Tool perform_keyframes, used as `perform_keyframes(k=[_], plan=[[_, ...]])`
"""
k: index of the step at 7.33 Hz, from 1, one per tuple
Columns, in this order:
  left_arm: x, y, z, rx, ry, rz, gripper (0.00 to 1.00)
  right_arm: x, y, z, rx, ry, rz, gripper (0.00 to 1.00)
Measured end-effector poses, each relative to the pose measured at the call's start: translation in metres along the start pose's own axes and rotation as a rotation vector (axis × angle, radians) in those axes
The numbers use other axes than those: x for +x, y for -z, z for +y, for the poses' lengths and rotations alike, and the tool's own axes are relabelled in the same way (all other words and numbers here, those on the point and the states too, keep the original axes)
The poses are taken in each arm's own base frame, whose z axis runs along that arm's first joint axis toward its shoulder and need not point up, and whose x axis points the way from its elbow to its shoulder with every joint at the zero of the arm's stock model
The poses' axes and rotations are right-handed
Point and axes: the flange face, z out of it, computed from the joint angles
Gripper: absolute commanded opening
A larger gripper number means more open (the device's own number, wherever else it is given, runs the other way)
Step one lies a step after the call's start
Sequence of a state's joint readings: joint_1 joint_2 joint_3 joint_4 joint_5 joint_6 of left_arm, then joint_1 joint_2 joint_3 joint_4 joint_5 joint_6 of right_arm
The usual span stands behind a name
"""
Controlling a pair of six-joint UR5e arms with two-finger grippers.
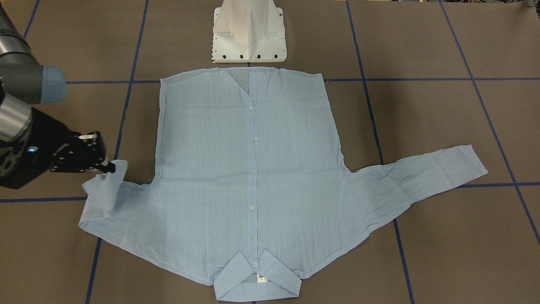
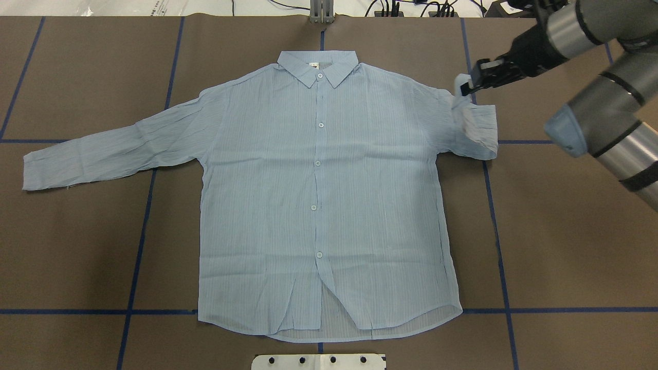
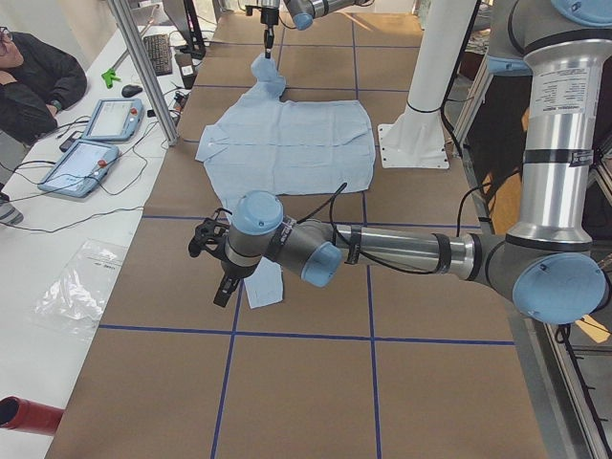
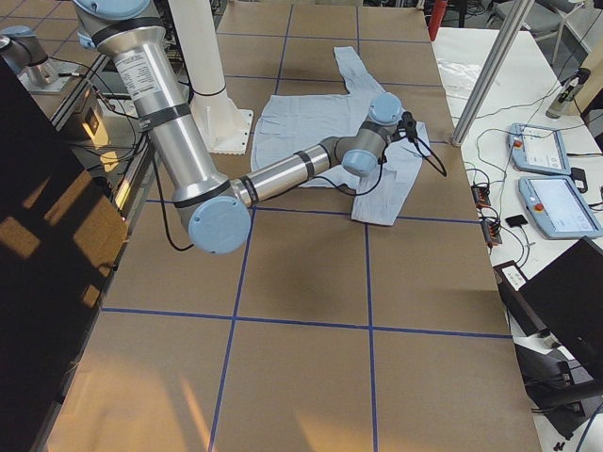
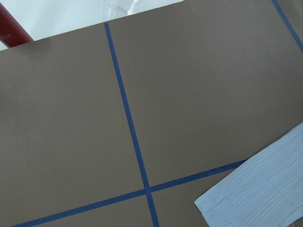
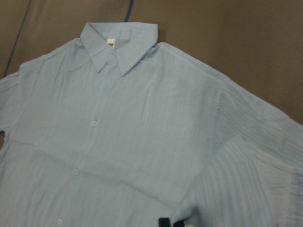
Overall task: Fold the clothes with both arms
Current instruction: 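Lift the sleeve with the right gripper and carry it across the shirt chest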
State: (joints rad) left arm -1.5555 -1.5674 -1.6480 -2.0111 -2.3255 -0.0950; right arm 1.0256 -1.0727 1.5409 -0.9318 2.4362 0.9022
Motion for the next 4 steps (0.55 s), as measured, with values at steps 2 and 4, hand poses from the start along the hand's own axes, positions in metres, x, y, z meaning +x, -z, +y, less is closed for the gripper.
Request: perform_keyframes(k=[2, 4], plan=[[-0.002, -0.002, 0.003, -0.006, 0.005, -0.001, 1.00, -0.118, -0.089, -0.029, 0.037, -0.006, 0.025, 0.00], [-0.006, -0.004, 0.012, -0.015, 0.015, -0.002, 1.00, -0.198, -0.156, -0.047, 0.051, 0.002, 0.063, 0.00]])
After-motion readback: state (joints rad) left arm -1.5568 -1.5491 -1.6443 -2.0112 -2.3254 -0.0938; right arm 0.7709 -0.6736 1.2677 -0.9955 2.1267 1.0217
